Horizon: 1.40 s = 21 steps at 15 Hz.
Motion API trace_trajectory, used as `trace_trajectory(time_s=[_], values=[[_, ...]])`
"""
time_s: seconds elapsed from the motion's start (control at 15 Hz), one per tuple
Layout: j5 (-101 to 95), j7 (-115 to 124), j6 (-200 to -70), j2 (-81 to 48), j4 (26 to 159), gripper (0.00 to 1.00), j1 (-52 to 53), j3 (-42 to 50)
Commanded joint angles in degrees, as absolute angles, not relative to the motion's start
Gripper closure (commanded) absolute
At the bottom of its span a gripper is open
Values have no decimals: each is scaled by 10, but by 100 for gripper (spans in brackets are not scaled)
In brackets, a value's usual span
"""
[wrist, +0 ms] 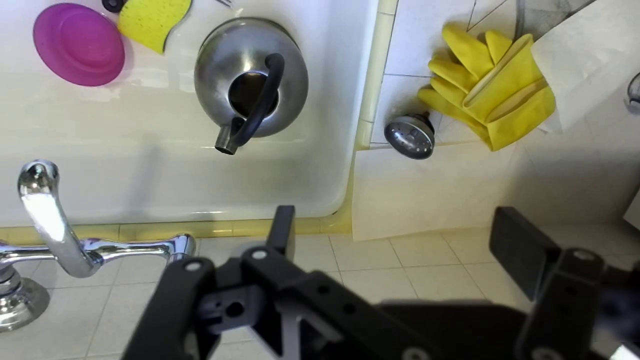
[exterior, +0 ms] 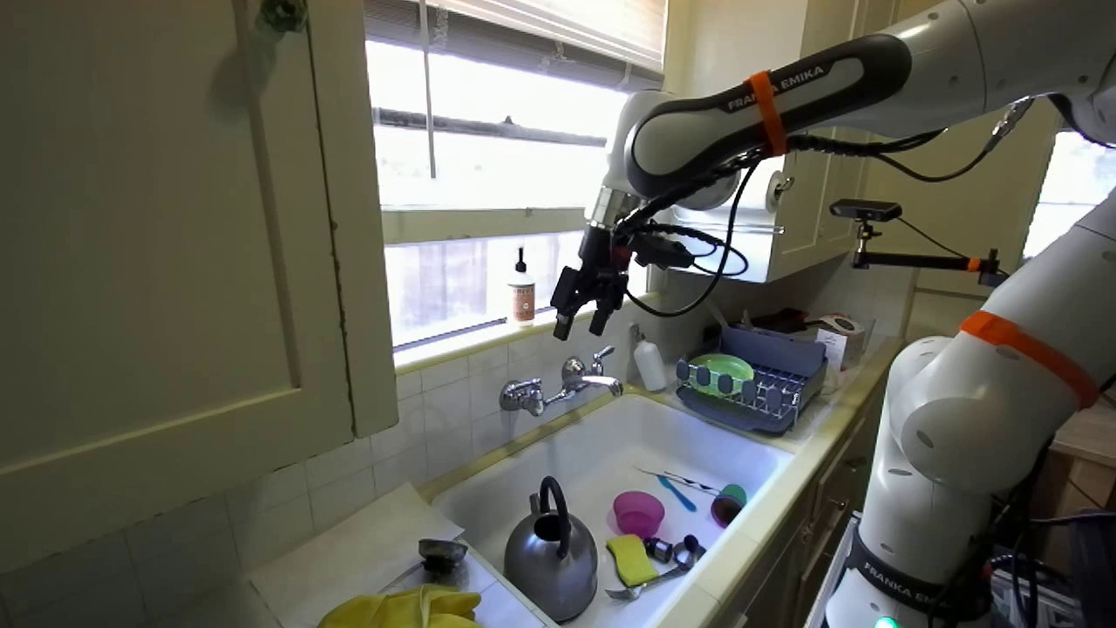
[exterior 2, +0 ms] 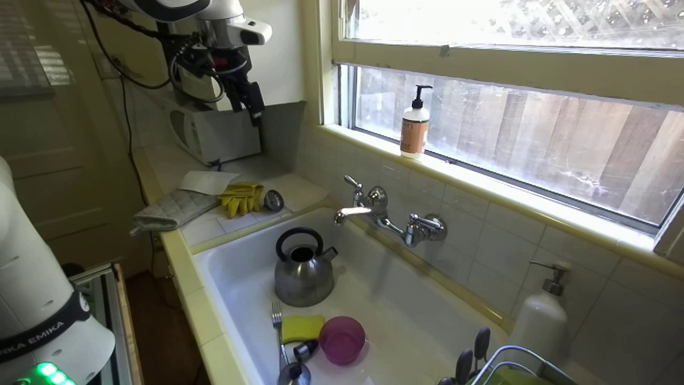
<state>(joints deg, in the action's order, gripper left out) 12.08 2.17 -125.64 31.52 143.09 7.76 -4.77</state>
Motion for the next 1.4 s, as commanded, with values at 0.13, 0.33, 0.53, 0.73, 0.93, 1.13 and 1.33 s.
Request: trace_trajectory(time_s=[0.13,0.33,0.53,0.73,0.93,1.13,1.33], values=[[120,22,-1254,315,1430,0,77,-48],[120,22,-1254,315,1430,0,77,-48],[139,-13,-1263,270,1407,0,103,-47],[163,-74,-1262,211,1372,0,142,-53],[165,-110,-1250,171,1343,0,156,-59],[171,-148,-1242,137,1327,0,166,-66],[189,-173,-1240,116,1327,0,170,-74]])
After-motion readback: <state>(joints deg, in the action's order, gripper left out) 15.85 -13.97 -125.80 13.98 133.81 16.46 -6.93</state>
